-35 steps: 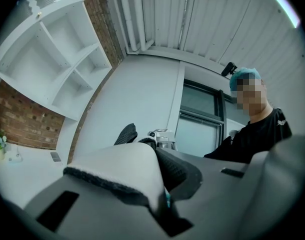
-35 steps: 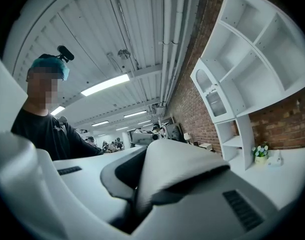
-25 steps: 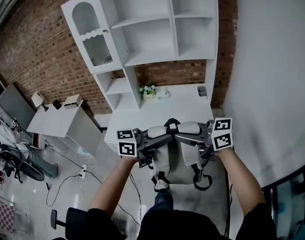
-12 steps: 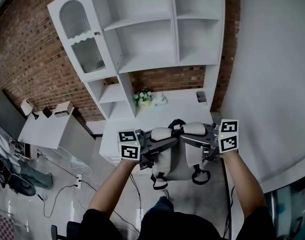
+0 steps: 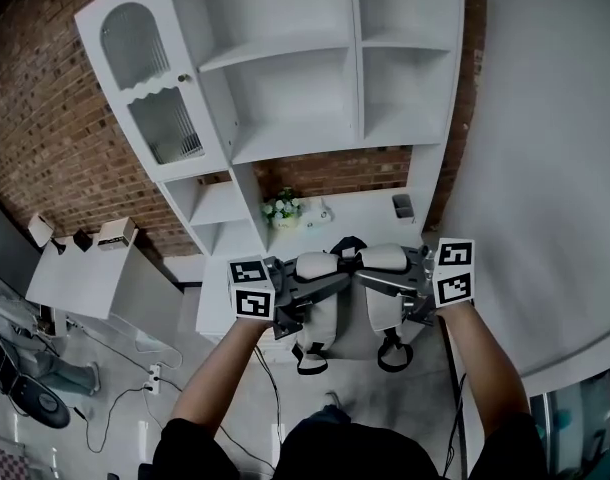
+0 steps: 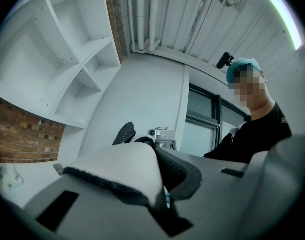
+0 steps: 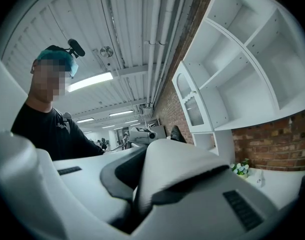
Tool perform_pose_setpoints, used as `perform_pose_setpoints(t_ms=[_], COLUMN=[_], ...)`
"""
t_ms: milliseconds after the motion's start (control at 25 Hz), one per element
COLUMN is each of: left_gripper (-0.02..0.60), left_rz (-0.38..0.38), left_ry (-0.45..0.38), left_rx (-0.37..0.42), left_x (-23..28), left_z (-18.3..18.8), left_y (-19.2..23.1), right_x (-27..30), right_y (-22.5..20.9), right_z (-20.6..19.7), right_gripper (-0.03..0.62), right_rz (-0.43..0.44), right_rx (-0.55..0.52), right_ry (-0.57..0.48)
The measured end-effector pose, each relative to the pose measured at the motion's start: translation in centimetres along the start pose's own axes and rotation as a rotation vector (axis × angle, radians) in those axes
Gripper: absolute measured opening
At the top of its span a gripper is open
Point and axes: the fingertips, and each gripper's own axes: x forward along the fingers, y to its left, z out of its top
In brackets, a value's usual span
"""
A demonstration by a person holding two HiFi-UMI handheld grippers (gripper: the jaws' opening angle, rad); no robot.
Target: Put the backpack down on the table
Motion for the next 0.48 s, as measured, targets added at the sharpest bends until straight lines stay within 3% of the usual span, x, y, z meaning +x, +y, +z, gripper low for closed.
perform_pose_setpoints(t_ms=[200, 480], left_gripper=[0.049, 0.049], left_rz=[-0.024, -0.070], left_ry=[-0.003, -0.009], left_rx=[-0.022, -0.009], left_x=[-0.3, -3.0], left_z=[-0.5, 3.9], left_y=[0.6, 6.0], right_x=[0.2, 3.8], right_y=[-0.8, -6.8], right_z=[-0.8, 3.4], right_gripper=[0.041, 0.041], right_rz=[-0.032, -0.092], right_rx=[-0.007, -0.001], right_ry=[0.011, -0.002])
